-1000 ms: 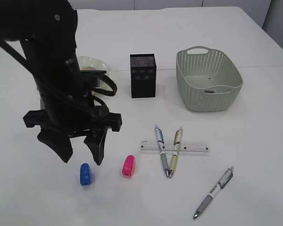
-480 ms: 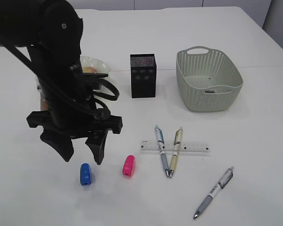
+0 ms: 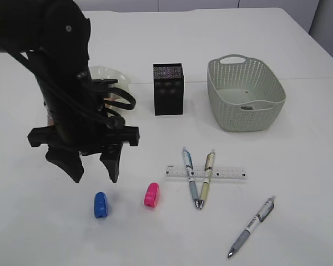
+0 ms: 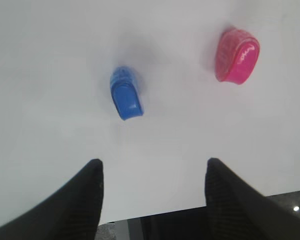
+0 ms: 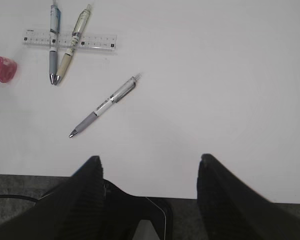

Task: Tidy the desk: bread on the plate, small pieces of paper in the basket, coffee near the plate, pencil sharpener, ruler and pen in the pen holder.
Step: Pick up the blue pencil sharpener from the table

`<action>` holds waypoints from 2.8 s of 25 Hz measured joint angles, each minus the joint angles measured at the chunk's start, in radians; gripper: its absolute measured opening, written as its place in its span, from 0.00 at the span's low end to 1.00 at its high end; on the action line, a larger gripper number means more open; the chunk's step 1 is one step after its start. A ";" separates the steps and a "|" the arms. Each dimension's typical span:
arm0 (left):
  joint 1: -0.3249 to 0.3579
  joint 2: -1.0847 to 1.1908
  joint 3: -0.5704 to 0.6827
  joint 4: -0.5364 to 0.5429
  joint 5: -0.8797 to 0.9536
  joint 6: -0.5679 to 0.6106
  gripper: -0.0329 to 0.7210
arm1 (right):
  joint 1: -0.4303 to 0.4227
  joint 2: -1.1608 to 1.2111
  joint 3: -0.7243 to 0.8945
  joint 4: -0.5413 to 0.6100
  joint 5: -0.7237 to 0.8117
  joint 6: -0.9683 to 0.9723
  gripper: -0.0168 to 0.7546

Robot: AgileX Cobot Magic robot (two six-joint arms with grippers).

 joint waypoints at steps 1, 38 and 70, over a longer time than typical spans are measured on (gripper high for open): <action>0.006 0.000 0.000 0.001 -0.003 -0.002 0.65 | 0.000 0.002 0.000 0.000 0.000 0.000 0.63; 0.023 0.202 -0.002 0.031 -0.062 -0.004 0.65 | 0.000 0.002 0.000 0.000 -0.002 0.000 0.63; 0.023 0.239 -0.002 0.031 -0.084 -0.004 0.62 | 0.000 0.002 0.000 0.000 -0.002 0.000 0.63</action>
